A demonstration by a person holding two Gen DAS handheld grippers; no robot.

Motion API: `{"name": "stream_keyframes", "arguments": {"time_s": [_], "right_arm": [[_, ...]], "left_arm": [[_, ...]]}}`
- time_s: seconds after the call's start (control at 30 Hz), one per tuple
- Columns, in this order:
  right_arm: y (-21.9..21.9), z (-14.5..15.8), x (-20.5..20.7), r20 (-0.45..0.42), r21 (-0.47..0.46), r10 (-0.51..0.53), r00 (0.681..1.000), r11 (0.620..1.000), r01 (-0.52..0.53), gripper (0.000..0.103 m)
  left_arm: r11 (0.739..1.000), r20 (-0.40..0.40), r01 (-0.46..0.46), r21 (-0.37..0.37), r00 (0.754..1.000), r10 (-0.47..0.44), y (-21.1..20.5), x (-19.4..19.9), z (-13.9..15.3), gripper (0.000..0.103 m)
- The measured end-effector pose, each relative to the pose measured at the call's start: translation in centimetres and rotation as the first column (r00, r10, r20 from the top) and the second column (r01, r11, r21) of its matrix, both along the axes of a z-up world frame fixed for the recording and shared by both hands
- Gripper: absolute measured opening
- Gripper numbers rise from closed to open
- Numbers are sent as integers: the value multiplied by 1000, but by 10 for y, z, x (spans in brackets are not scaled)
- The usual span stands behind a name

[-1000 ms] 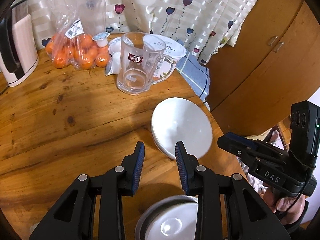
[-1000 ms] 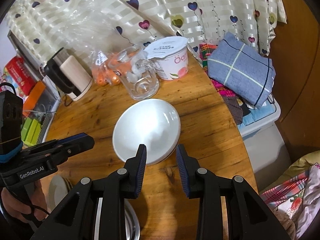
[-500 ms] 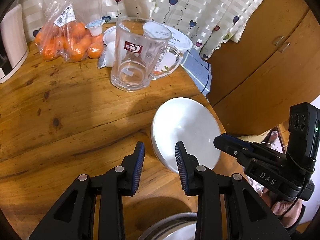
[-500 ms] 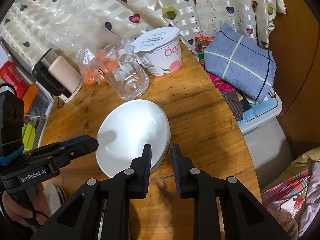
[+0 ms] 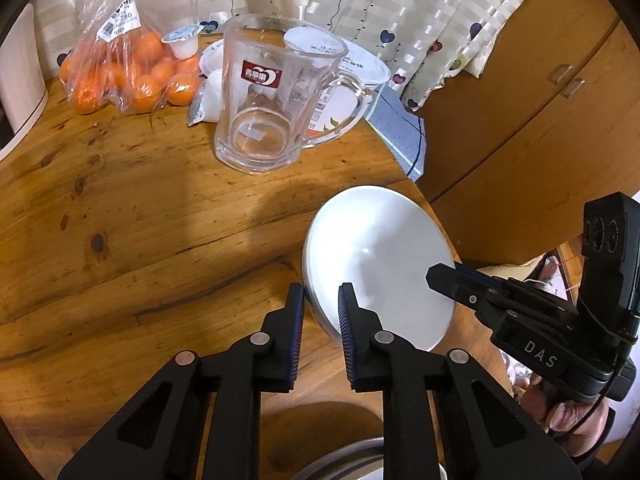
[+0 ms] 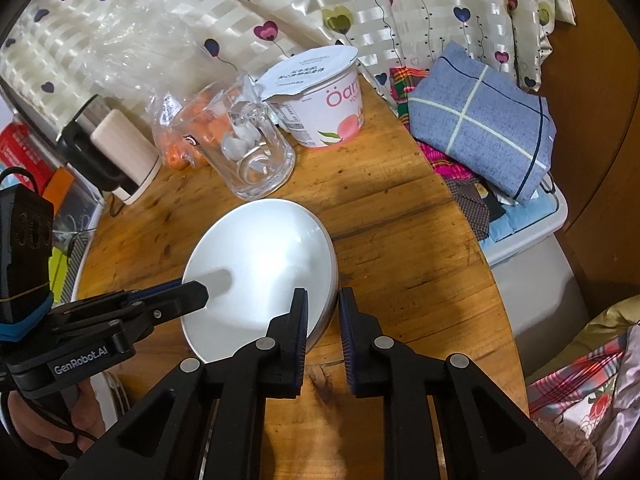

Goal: Organize plates and bowls
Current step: 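Close both tools on the rim of the second white bowl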

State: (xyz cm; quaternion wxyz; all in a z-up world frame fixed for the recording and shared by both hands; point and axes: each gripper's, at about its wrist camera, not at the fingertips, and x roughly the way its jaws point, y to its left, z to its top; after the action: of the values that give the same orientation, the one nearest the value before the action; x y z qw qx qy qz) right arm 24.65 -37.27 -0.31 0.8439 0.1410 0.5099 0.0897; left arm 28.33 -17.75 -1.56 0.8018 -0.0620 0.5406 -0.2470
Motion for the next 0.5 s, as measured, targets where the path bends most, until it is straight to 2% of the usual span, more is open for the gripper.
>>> {"name": "stream_keyframes", "arguments": {"time_s": [0.5], "right_arm": [[1, -7, 5, -12, -17, 5, 1000, 1000, -5, 17]], "left_arm": [[1000, 3, 3, 7, 1000, -3, -1, 1, -2, 17]]}}
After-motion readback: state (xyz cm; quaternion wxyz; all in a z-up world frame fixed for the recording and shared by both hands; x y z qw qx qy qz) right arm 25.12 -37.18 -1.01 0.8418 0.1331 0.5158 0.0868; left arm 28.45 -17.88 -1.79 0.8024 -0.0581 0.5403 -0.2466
